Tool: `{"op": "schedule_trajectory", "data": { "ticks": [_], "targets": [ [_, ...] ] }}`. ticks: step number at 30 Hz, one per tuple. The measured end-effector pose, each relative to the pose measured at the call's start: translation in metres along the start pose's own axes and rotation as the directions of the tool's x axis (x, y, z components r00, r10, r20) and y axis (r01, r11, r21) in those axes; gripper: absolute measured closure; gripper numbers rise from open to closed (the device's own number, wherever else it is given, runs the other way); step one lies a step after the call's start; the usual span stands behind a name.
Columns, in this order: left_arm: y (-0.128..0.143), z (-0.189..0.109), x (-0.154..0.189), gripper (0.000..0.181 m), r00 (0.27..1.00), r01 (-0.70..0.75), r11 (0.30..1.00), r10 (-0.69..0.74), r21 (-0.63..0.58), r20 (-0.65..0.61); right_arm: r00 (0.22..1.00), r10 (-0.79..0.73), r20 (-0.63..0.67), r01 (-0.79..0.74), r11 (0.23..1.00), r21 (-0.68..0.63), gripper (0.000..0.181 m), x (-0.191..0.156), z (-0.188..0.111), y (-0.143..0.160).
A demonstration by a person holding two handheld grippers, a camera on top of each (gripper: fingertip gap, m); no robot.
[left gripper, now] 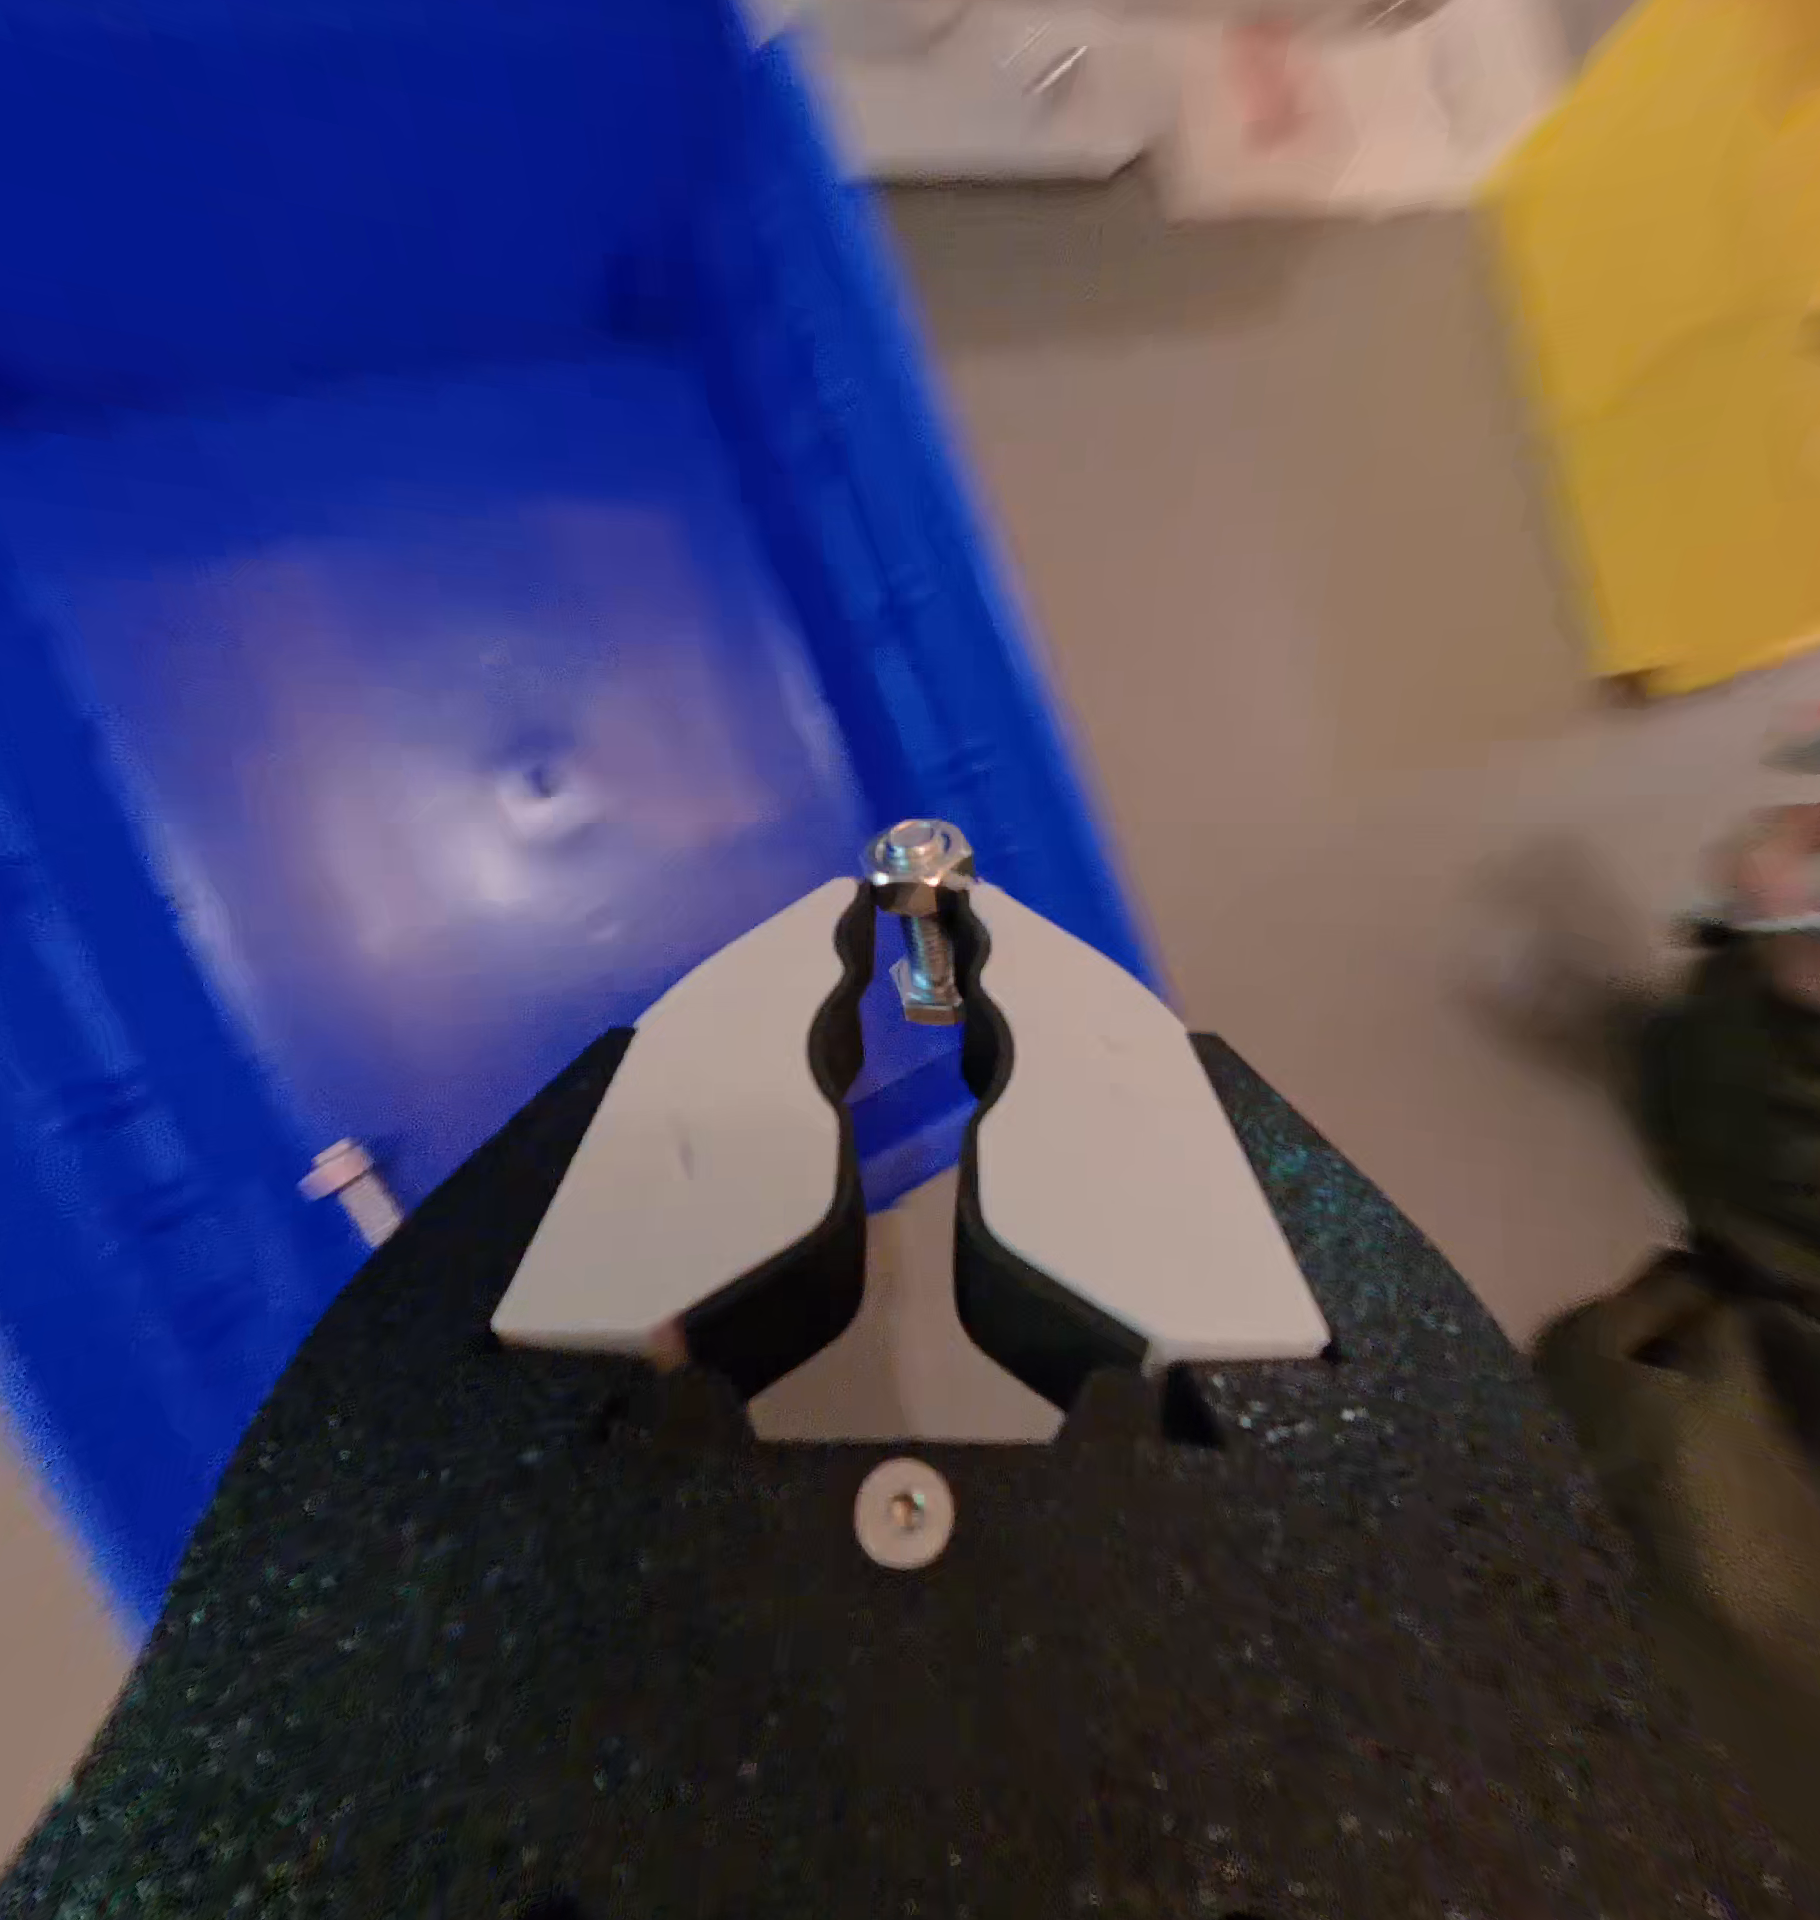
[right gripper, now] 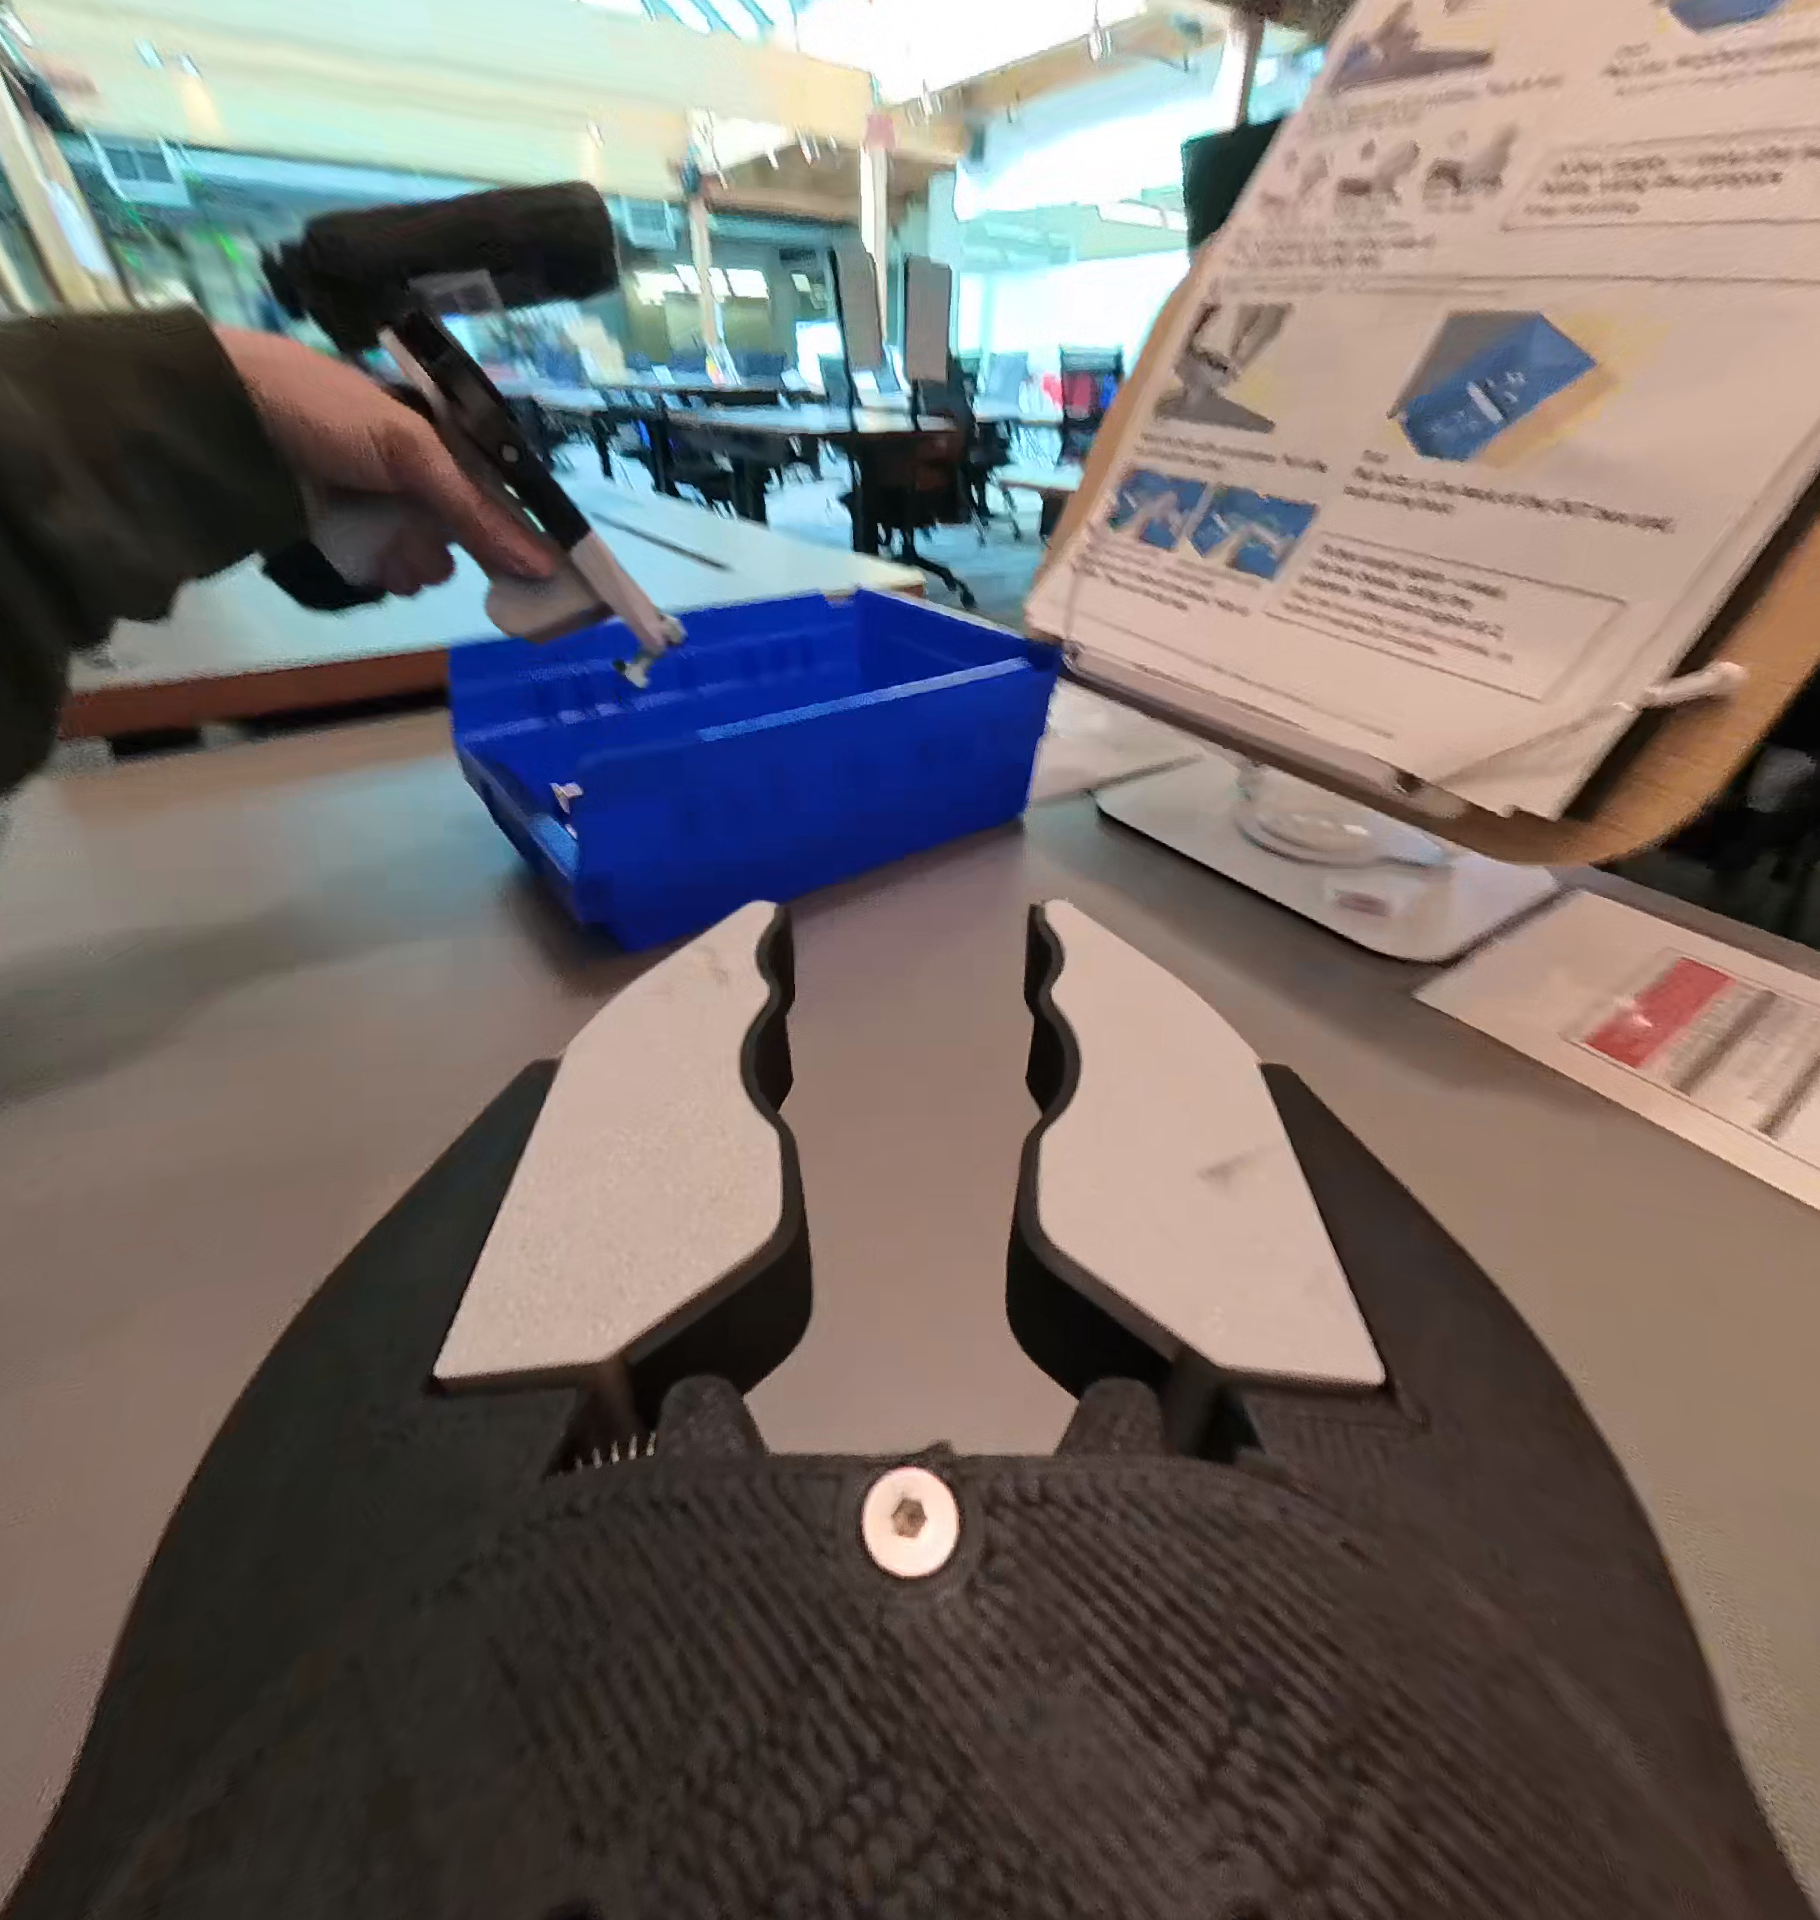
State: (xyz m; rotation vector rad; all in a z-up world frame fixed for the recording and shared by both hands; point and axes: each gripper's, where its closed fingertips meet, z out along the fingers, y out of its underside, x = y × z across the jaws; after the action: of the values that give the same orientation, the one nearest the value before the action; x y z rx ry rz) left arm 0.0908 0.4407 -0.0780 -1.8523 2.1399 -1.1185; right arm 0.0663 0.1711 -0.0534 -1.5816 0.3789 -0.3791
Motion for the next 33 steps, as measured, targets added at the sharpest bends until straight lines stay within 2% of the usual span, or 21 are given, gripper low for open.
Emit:
{"op": "schedule_trajectory", "data": {
  "ticks": [1, 4, 7, 11, 13, 17, 23, 31, 33],
  "targets": [
    [-0.005, -0.006, 0.024, 0.168, 0.995, -0.012, 0.998, 0.018, 0.064, -0.095, 1.000, 0.000, 0.029, -0.002, 0.999, 0.043, 0.135, -0.010, 0.005, -0.005],
    [0.002, -0.014, 0.098, 0.167, 0.920, -0.046, 0.988, 0.098, 0.145, -0.380, 0.983, -0.111, 0.149, 0.088, 0.984, 0.157, 0.126, -0.049, 0.019, -0.022],
    [0.026, -0.013, 0.159, 0.168, 0.791, -0.098, 0.984, 0.167, 0.148, -0.589, 0.929, -0.323, 0.179, 0.279, 0.932, 0.233, 0.114, -0.080, 0.030, -0.037],
    [0.047, -0.012, 0.208, 0.168, 0.655, -0.139, 0.975, 0.221, 0.172, -0.723, 0.861, -0.448, 0.241, 0.396, 0.888, 0.235, 0.109, -0.106, 0.042, -0.045],
    [0.055, -0.008, 0.218, 0.168, 0.639, -0.171, 0.970, 0.241, 0.171, -0.731, 0.841, -0.484, 0.243, 0.430, 0.869, 0.245, 0.109, -0.113, 0.042, -0.048],
    [0.070, -0.003, 0.230, 0.168, 0.590, -0.198, 0.970, 0.231, 0.139, -0.773, 0.801, -0.554, 0.227, 0.494, 0.826, 0.273, 0.124, -0.122, 0.035, -0.048],
    [0.075, -0.001, 0.234, 0.169, 0.581, -0.220, 0.966, 0.241, 0.135, -0.778, 0.776, -0.558, 0.296, 0.506, 0.829, 0.237, 0.143, -0.131, 0.029, -0.037],
    [0.076, -0.004, 0.235, 0.169, 0.576, -0.224, 0.965, 0.246, 0.139, -0.780, 0.753, -0.578, 0.314, 0.529, 0.816, 0.234, 0.142, -0.134, 0.027, -0.036],
    [0.075, -0.004, 0.234, 0.170, 0.580, -0.217, 0.966, 0.242, 0.140, -0.778, 0.743, -0.580, 0.333, 0.535, 0.814, 0.226, 0.135, -0.135, 0.026, -0.032]
  ]
}}
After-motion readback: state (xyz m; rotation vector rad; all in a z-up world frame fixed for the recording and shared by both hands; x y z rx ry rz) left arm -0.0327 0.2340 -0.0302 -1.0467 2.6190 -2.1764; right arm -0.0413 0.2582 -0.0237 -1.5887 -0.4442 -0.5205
